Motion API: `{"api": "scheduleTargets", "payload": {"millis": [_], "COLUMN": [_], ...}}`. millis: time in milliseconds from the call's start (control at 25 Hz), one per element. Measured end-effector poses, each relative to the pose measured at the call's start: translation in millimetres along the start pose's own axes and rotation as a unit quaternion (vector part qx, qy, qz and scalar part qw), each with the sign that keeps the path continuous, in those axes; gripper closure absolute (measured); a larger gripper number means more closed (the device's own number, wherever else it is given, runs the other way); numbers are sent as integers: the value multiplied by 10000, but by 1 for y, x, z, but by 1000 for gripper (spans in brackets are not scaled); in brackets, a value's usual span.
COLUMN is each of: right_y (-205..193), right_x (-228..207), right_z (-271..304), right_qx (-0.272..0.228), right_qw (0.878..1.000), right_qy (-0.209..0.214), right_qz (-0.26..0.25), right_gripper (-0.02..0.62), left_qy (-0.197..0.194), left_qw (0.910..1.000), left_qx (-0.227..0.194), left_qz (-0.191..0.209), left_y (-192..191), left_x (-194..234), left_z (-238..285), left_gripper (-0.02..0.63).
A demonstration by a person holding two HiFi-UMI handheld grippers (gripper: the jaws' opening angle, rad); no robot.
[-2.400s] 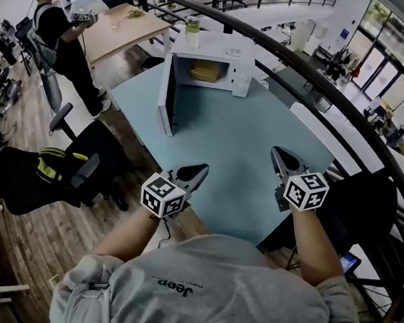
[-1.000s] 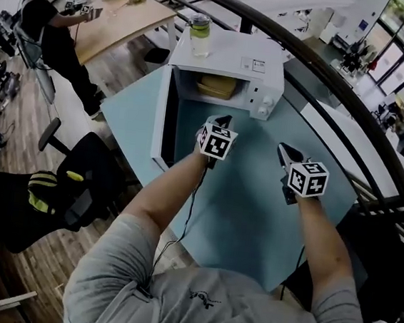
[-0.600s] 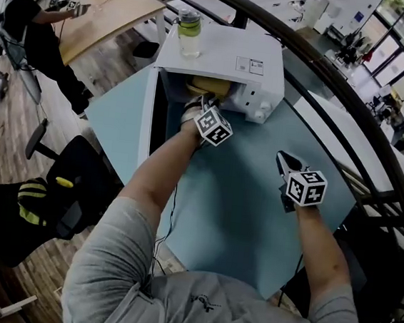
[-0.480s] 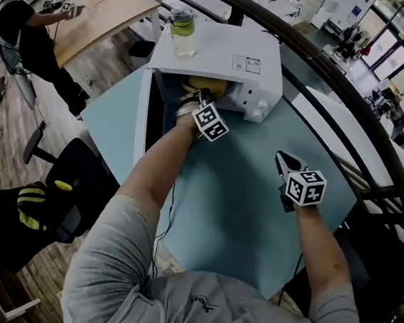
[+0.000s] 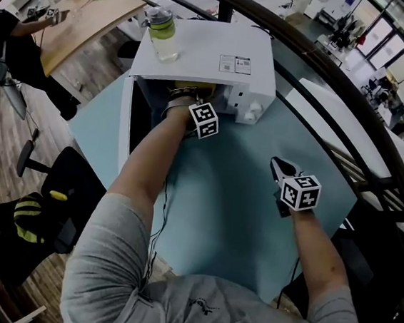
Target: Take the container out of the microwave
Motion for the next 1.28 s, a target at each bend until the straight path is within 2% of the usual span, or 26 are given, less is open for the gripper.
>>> {"api": "scheduleTargets", "payload": {"millis": [120, 200, 440, 920, 1280], "right_y": [-7, -7, -1, 21, 34], "right_x": [-8, -14, -18, 9, 44], "right_z": [-4, -9, -23, -56, -97], "right_qx": [47, 55, -12, -243, -453], "right_qw": [10000, 9999, 9998, 9992, 9979], "right_qy": [-58, -114, -208, -188, -12], "right_qz": [29, 27, -7, -258, -470], "right_gripper": [577, 577, 577, 577, 577], "left_qy": [-218, -429, -825, -859, -932], "left_qw": [9984, 9964, 9954, 9932, 9915], "left_qx": [83, 116, 204, 303, 246], "left_qz": [521, 717, 432, 725, 876], "left_y": [0, 3, 6, 3, 23], "left_x": [-3, -6, -4, -14, -63], "left_z": [4, 4, -9, -66, -136], "left_gripper": [412, 445, 466, 471, 472]}}
Point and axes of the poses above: the fingertips, and each gripper's own axes: z forward along the fingers, x to its left, y out of its top, the point moved 3 cm from there along -z, backward along the fingers, and after that the axes turned 14 degrees about -x, right-handed, at the moved point
